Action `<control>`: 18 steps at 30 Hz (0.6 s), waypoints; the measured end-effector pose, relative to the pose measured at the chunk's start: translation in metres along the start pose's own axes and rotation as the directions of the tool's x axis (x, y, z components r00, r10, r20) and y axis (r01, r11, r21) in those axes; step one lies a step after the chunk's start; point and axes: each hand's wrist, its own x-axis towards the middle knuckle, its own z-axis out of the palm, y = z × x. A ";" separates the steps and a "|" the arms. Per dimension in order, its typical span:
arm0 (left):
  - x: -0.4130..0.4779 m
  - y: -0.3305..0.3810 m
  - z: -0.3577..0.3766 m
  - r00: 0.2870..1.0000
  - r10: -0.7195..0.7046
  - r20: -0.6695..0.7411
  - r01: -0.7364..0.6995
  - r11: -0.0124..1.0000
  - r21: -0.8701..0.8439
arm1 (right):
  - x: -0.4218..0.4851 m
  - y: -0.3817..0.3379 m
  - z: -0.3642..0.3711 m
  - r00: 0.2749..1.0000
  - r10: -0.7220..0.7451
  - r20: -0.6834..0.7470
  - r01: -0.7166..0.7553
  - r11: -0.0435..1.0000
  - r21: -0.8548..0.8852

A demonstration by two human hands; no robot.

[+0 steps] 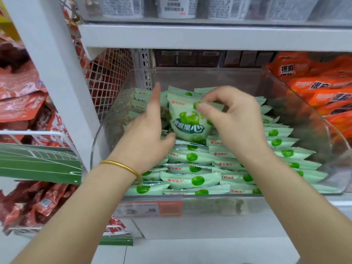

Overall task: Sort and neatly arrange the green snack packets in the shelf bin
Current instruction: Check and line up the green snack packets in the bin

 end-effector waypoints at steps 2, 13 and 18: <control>-0.001 0.001 0.000 0.998 0.018 -0.055 -0.022 0.998 -0.067 | 0.000 -0.003 -0.005 0.992 0.047 -0.114 -0.028 0.986 0.165; -0.020 0.043 -0.005 0.981 0.194 -0.007 -0.176 0.870 -0.461 | -0.022 -0.003 -0.048 0.954 0.299 -0.035 -0.222 0.777 0.589; -0.027 0.061 -0.009 0.958 0.278 0.067 -0.197 0.813 -0.549 | -0.026 -0.005 -0.065 0.942 0.322 0.096 -0.303 0.693 0.655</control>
